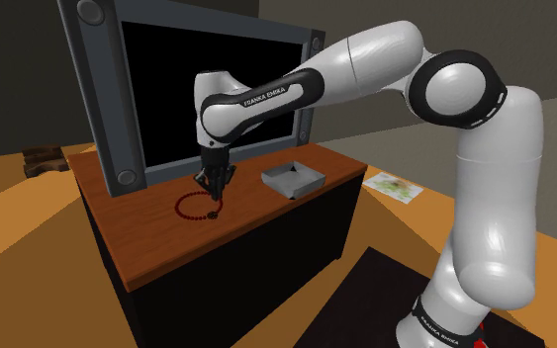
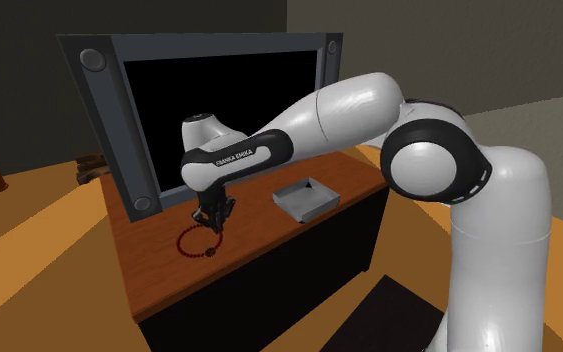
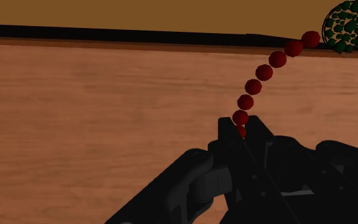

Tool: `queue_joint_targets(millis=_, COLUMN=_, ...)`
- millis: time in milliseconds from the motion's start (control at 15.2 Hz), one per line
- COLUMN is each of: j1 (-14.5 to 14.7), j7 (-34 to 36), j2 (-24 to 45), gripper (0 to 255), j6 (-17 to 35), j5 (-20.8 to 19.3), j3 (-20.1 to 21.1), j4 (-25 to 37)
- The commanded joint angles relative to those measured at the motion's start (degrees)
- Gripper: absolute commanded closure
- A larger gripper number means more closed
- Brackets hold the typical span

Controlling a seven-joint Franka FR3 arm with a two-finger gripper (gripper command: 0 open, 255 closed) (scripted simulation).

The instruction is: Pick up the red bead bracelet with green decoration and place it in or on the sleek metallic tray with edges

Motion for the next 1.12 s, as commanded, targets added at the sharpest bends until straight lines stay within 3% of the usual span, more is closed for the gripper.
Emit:
queue_joint_targets(millis=0, j1=0.0, j7=-0.1, j2=-0.4, gripper=255, j6=-1.3, j5=0.1, j3=0.0, j4=0.9)
queue_joint_targets(millis=528, j1=-6.7, j7=-10.4, j2=-4.8, gripper=255, j6=0.6, j5=1.8, j3=-3.2, j4=-5.1)
queue_joint_targets(millis=1056, j1=-13.1, j7=-21.0, j2=-6.0, gripper=255, j6=1.1, j5=2.9, j3=-7.0, j4=-6.6)
